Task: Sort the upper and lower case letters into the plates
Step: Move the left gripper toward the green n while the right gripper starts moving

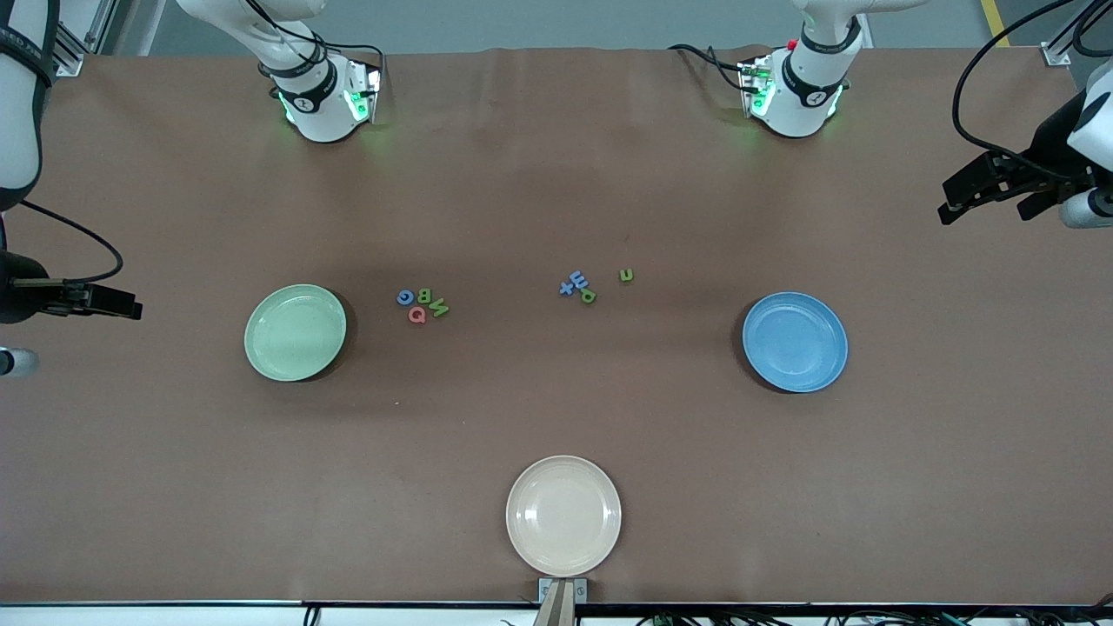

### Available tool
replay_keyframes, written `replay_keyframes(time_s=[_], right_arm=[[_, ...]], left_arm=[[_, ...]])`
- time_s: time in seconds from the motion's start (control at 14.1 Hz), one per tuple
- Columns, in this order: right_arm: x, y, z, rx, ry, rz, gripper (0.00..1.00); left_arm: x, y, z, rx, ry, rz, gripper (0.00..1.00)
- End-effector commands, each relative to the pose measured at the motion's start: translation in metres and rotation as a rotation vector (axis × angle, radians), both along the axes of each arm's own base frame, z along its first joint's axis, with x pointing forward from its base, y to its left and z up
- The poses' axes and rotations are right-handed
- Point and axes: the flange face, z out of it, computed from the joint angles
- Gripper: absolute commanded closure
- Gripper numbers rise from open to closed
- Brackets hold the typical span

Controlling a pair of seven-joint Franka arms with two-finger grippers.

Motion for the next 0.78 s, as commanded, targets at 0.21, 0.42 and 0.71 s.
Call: replay_keyframes(time_s=[0.21,0.42,0.71], right_arm=[[-0.013,-0.012,0.012,0.024,0.014,0.001,0.0],[-0.031,-0.012,0.029,0.03,0.021,-0.002,0.0],[-0.085,-0.01,0.06,0.046,0.003,-0.001,0.0]], left_arm=[[0.002,-0.001,0.005,-0.006,-0.01,-0.017,0.0],[0.0,-0.011,0.0,-0.006,0.008,-0.015,0.0],[0.008,-0.043,-0.054,-0.011,0.162,-0.077,0.0]])
